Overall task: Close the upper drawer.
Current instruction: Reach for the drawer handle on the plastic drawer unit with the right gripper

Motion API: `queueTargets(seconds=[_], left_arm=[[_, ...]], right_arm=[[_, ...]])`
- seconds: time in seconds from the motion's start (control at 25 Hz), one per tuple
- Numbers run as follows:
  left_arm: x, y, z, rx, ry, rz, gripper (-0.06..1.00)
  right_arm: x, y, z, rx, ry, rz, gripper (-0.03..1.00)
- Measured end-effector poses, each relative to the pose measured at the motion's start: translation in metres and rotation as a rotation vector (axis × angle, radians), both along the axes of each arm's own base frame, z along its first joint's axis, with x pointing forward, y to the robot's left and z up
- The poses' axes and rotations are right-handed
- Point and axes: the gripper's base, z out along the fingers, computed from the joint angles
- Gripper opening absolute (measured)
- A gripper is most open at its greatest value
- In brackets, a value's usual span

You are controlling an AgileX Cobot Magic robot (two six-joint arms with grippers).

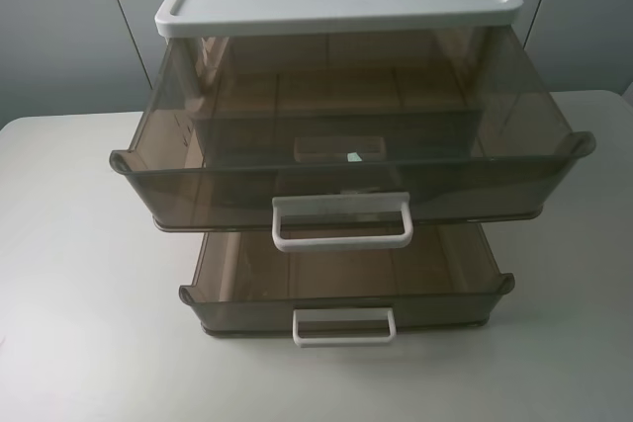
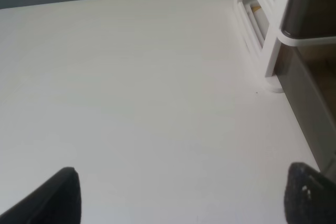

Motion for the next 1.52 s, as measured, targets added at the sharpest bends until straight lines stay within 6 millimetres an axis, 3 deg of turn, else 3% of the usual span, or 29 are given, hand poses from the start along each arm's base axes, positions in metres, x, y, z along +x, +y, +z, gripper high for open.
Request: queueTargets(seconds=[0.48, 0.6, 0.76, 0.92, 1.04, 1.24, 1.52], left_arm=[[0.0, 0.0, 0.0, 0.0, 0.0, 0.0, 0.74], [0.0, 0.0, 0.0, 0.003, 0.0, -0.002, 0.74], [0.0, 0.0, 0.0, 0.003, 0.0, -0.002, 0.74], [0.0, 0.0, 0.0, 0.005, -0.001, -0.003, 0.74], [0.0, 0.0, 0.0, 0.005, -0.001, -0.003, 0.74], [0.0, 0.0, 0.0, 0.005, -0.001, -0.003, 0.74], [0.0, 0.0, 0.0, 0.002, 0.0, -0.001, 0.74]], right_arm=[[0.0, 0.002, 0.001, 0.073, 0.002, -0.017, 0.7], [0.004, 0.003, 0.019, 0.144, 0.011, -0.037, 0.7], [0.017, 0.007, 0.058, 0.19, 0.03, -0.024, 0.7], [0.043, 0.013, 0.091, 0.167, 0.103, 0.032, 0.7], [0.066, 0.018, 0.103, 0.14, 0.168, 0.094, 0.7], [0.091, 0.031, 0.102, 0.111, 0.264, 0.258, 0.7], [0.096, 0.062, 0.092, 0.039, 0.388, 0.561, 0.7]])
